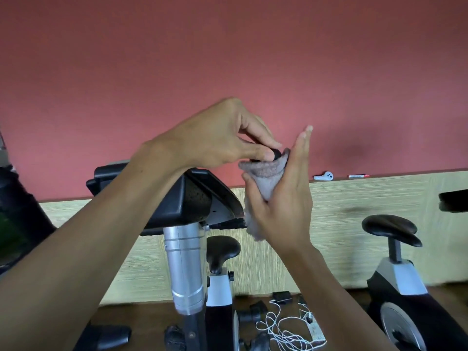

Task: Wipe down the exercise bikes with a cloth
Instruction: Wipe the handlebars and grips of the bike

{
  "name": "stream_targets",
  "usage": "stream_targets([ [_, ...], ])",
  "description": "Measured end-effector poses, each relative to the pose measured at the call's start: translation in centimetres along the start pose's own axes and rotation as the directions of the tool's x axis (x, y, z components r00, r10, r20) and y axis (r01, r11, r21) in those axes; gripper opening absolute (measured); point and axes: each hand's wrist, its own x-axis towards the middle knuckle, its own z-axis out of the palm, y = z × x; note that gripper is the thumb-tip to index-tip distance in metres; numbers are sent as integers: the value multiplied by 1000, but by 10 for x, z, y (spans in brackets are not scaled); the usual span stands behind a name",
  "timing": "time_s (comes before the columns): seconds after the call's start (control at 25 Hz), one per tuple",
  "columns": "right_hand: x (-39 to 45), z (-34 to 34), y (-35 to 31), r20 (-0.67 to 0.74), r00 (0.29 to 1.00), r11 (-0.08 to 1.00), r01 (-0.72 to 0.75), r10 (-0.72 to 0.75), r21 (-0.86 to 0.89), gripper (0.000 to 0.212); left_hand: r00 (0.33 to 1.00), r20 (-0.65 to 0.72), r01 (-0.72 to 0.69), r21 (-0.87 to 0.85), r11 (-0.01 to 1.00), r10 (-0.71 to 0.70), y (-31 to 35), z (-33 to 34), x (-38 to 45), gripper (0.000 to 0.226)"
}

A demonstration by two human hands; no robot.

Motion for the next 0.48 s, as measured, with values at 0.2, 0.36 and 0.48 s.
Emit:
stream_targets([
  [0.2, -18, -3, 13, 44, 999, 998, -6, 3, 70, 105, 999, 10, 51, -19, 999, -51, 4, 2, -2, 22],
  [0.36, -35, -4, 25, 56, 996, 996, -75, 72, 51, 104, 990, -73, 110, -93, 990, -117, 8, 12, -10, 24],
  [0.48, -18, 1, 8, 14, 998, 998, -61, 61, -36, 100, 976, -123, 163, -131, 978, -180, 7, 14, -15, 22],
])
